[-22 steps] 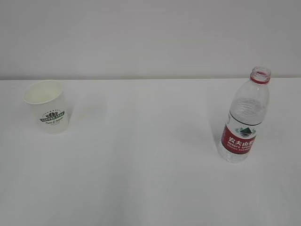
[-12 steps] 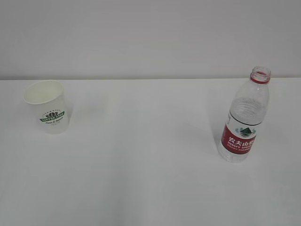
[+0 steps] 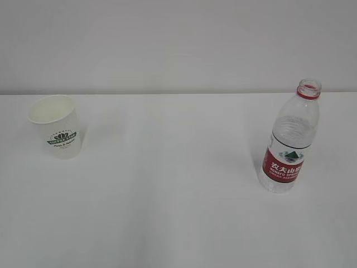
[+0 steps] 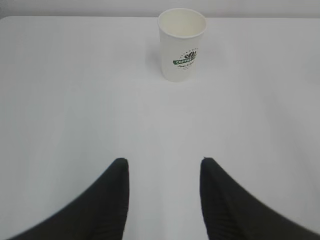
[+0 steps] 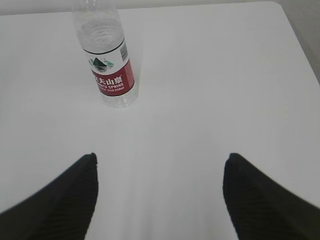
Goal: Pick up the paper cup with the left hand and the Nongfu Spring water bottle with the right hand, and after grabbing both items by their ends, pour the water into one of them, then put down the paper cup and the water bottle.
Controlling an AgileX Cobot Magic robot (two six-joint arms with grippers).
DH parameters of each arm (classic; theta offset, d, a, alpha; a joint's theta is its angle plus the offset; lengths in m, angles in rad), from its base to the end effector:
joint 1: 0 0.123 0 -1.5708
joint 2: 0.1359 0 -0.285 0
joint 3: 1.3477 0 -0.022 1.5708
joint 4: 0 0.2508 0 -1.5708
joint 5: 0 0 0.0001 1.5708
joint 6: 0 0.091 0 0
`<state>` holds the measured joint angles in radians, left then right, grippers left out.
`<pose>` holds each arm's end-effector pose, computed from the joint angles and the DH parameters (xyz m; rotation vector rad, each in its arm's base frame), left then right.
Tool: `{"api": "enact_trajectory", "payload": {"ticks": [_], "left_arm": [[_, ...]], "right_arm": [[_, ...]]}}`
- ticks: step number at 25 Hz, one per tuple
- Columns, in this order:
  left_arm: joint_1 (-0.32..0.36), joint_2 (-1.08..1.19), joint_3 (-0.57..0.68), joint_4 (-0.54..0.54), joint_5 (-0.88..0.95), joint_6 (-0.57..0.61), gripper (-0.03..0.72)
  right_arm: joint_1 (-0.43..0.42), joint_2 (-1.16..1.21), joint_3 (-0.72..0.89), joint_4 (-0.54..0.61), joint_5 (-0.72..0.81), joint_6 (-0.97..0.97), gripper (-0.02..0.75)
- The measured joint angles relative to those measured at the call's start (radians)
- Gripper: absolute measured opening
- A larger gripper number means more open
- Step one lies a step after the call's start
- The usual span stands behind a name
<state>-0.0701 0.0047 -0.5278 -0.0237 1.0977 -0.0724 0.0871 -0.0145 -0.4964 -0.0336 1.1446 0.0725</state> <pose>-0.0090 -0.0013 0.2820 -0.0004 2.0600 -0.1166 -0.0101 -0.0037 0.2696 -0.0120 2.1172 0.0543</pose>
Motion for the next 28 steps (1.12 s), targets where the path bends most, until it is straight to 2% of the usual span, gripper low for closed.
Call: {"api": "enact_trajectory", "payload": {"ticks": [20,28], "left_arm": [[0.000,0.000,0.000,0.000,0.000,0.000,0.328],[0.000,0.078,-0.002,-0.005,-0.002,0.000,0.327]], "right_arm": [[0.000,0.000,0.000,0.003,-0.002,0.000,0.588],[0.000,0.000,-0.029,0.098,-0.067,0.000,0.587]]}}
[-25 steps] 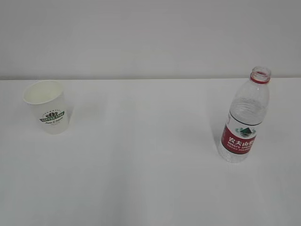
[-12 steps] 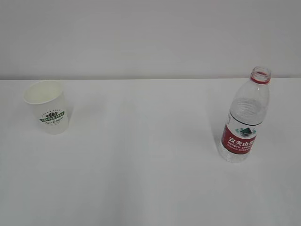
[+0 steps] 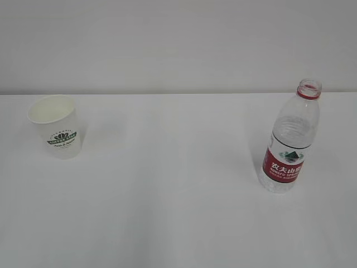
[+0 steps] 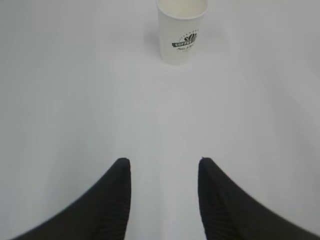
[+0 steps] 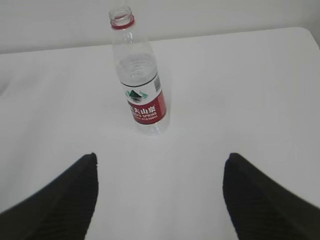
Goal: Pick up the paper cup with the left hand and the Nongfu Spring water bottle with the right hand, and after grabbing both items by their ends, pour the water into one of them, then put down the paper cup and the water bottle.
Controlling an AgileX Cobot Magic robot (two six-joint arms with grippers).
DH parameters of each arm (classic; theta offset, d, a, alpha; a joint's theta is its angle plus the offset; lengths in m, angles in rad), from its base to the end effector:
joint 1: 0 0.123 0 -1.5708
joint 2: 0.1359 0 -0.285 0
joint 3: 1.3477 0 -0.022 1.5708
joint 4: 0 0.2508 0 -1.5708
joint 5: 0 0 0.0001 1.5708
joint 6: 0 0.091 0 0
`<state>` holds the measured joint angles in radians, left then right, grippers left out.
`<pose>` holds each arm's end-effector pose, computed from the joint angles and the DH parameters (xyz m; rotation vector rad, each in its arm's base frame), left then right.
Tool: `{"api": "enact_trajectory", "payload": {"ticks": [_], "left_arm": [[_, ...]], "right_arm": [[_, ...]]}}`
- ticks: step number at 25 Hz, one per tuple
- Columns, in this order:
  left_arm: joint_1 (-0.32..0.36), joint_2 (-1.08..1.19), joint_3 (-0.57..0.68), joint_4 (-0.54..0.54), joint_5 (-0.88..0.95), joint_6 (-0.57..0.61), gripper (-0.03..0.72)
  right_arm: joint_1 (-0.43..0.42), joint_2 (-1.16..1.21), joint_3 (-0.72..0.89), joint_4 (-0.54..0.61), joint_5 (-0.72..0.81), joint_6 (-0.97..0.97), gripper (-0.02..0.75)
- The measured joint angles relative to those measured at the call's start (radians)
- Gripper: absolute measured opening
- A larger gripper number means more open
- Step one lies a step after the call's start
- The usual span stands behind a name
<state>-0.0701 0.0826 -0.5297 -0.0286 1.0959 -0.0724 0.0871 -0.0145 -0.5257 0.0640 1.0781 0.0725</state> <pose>0.0032 -0.0025 0.2829 -0.0014 2.1343 -0.1187 -0.0114 0.0042 0.2830 -0.0199 2.0243 0.1772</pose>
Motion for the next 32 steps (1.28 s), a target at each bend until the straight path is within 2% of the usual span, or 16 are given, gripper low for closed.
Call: {"api": "enact_trajectory", "payload": {"ticks": [4,7,14,27,32], "left_arm": [[0.000,0.093,-0.046,-0.007,0.004,0.000,0.327],[0.000,0.156,-0.074,0.029,-0.028,0.000,0.327],[0.000,0.254,-0.135,0.060,-0.211,0.000,0.327],[0.000,0.321,-0.140,0.098,-0.482,0.000,0.327],[0.000,0.418,-0.140,0.098,-0.587,0.000,0.327]], "right_arm": [[0.000,0.004,-0.020,0.021,-0.006,0.000,0.587],[0.000,0.043,-0.034,0.025,-0.042,0.000,0.587],[-0.001,0.183,-0.085,0.032,-0.186,-0.040,0.587],[-0.001,0.406,-0.170,0.054,-0.491,-0.099,0.587],[-0.001,0.442,-0.170,0.056,-0.548,-0.136,0.587]]}}
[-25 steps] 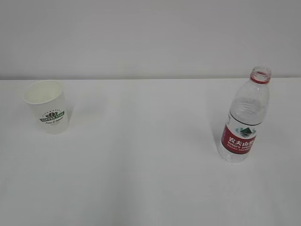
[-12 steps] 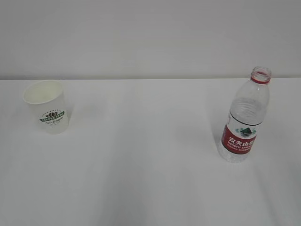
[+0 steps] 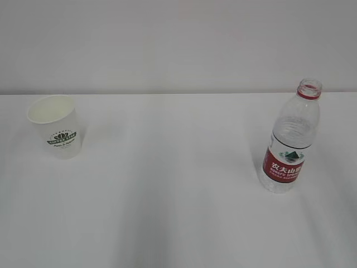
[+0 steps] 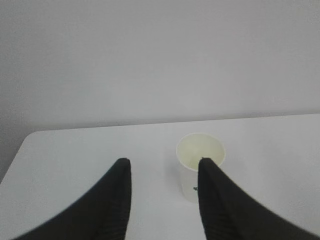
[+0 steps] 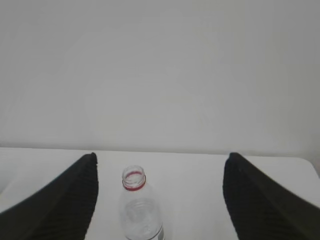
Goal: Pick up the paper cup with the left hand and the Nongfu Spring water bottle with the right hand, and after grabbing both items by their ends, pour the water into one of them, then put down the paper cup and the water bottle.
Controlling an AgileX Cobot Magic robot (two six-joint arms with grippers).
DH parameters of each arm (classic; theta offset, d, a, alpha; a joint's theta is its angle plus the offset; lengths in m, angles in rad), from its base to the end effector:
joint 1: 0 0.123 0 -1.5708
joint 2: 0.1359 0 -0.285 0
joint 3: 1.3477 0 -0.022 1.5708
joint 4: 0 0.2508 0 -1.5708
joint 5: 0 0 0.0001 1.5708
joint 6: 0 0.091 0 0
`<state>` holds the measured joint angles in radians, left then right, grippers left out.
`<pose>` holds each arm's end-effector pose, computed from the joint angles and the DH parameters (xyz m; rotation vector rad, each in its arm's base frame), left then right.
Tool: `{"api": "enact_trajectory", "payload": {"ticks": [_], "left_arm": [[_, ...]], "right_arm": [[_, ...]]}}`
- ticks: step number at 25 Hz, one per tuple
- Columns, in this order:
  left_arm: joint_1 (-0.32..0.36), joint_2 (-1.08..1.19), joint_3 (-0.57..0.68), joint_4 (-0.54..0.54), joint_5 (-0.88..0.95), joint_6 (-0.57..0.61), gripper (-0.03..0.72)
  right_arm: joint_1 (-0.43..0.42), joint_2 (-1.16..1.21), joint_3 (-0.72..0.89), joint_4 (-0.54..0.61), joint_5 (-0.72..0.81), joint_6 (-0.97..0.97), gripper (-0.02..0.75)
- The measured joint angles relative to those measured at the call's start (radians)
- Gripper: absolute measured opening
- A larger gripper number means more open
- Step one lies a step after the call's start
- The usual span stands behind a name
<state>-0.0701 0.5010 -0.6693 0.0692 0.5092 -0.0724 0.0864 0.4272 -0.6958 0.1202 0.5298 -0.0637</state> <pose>0.0960 -0.0037 0.3543 0.0292 1.8232 -0.0272 0.0752 0.0121 0.3676 -0.0848 1.7415 0.1456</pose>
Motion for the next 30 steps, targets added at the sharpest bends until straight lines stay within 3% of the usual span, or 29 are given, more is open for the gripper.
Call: {"api": "enact_trajectory", "payload": {"ticks": [4,15,25,30], "left_arm": [[-0.005,0.071,0.000,-0.010,-0.101,0.000,0.327],[-0.119,0.285,0.000,-0.018,-0.253,0.000,0.325],[-0.122,0.442,0.000,-0.018,-0.480,0.000,0.325],[-0.122,0.507,0.006,-0.020,-0.606,0.000,0.325]], "right_arm": [[0.000,0.021,0.000,0.000,-0.068,-0.012,0.587],[0.000,0.180,0.000,0.028,-0.347,-0.021,0.587],[0.000,0.294,0.000,0.103,-0.428,-0.021,0.587],[0.000,0.369,0.000,0.061,-0.495,-0.021,0.587]]}}
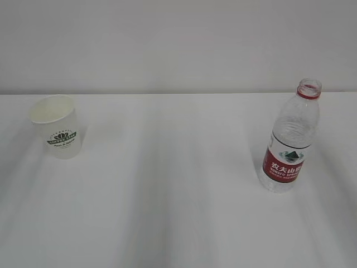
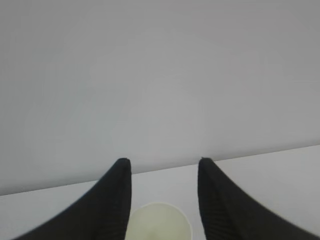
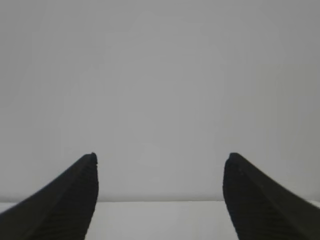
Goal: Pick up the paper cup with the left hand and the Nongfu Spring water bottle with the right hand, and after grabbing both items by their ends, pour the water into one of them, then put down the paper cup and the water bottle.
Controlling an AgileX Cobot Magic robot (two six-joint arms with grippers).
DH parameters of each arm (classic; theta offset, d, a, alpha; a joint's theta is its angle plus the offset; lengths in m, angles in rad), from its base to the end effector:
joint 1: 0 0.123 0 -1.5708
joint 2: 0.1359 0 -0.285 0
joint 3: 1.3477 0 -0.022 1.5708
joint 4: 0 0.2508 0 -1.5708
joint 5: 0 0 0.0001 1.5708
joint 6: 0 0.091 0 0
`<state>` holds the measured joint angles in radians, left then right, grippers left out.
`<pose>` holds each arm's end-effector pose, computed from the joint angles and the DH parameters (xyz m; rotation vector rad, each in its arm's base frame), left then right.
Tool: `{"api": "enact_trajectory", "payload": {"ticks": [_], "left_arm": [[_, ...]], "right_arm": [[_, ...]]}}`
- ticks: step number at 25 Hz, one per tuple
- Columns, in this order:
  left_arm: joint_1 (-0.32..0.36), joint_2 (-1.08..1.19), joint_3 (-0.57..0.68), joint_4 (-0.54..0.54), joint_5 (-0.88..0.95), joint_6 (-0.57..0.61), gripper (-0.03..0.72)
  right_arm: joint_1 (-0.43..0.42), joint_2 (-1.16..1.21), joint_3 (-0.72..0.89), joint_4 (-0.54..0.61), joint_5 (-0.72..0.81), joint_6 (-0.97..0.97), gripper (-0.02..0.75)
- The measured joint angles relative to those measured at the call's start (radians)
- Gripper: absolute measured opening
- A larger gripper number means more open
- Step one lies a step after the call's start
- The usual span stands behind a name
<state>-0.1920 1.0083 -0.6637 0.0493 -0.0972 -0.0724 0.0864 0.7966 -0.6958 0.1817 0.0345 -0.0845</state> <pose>0.2159 -0.0424 0.3253 0.1496 1.7274 -0.1627 0.1715 0.0154 0.3661 0.0038 1.6203 0.1466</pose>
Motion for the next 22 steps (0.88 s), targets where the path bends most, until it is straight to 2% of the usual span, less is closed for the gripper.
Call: {"api": "enact_trajectory", "payload": {"ticks": [13,15,20,22], "left_arm": [[0.000,0.056,0.283,-0.011,-0.448,-0.003,0.325],[0.000,0.058,0.307,-0.012,-0.463,-0.004,0.325],[0.000,0.095,0.351,-0.012,-0.524,-0.006,0.325],[0.000,0.109,0.382,-0.012,-0.583,-0.006,0.325]], "right_arm": [[0.000,0.063,0.215,-0.056,-0.233,0.050,0.587],[0.000,0.068,0.247,-0.116,-0.272,0.123,0.587],[0.000,0.101,0.323,-0.376,-0.408,0.317,0.587],[0.000,0.109,0.356,-0.415,-0.432,0.345,0.587]]}}
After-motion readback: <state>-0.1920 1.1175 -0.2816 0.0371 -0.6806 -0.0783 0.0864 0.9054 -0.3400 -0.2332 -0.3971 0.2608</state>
